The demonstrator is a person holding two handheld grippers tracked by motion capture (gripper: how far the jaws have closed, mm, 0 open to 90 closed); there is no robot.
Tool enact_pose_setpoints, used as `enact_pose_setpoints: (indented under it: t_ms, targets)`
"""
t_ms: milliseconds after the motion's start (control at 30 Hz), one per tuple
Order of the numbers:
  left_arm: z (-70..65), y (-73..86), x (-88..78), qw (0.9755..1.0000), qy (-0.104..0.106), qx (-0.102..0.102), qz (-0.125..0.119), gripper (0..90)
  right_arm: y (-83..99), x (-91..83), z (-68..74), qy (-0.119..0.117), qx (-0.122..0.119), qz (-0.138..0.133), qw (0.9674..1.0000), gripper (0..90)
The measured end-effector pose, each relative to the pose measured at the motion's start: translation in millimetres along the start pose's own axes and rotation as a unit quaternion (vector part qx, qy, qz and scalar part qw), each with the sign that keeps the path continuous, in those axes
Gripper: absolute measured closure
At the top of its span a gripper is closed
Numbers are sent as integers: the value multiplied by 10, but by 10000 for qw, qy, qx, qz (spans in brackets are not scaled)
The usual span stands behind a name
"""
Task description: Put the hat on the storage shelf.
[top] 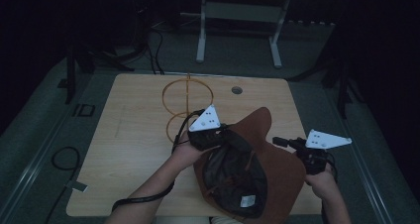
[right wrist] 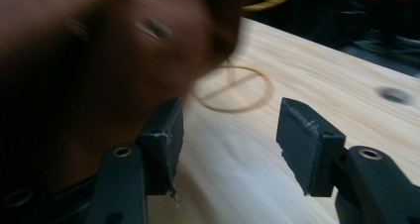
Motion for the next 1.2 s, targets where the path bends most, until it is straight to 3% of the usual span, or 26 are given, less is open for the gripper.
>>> enact_pose_setpoints:
  t_ms: [233,300,433,667,833,1033,1167,1200]
  targets:
    - [-80,-50,123,9997,-85,235,13,859,-136,182,320,-582,-1,-107,9982,356]
    - [-80,-56,144,9994,-209,280,34,860,-174,215,356,-683,85,-152,9975,348]
    - [-97,-89,182,9993,-254,258,-84,861,-224,290,395,-788,253,-205,9964,327]
    - [-121,-146,250,9991,-314,262,-138,859,-291,391,436,-780,411,-269,9957,410]
    - [-102,-152,246,9992,-310,253,-52,858,-300,423,380,-688,578,-151,9958,900]
    - [-99,-168,252,9989,-341,314,-39,857,-328,374,353,-747,755,-274,9940,900]
    - [-87,-199,224,9986,-415,306,-122,858,-360,353,300,-591,780,-416,9943,900]
    - [-85,-201,217,9985,-439,303,-125,858,-364,351,262,-414,741,-444,9954,770]
Point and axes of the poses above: each handheld gripper's, and its own axes: x roughly forward along the jaws, y roughly out of its underside, z roughly to its left, the point moved 8 cm from there along x, roughly forward along the jaws, and after that the axes turned 15 degrees about y, right-handed, at the moved point
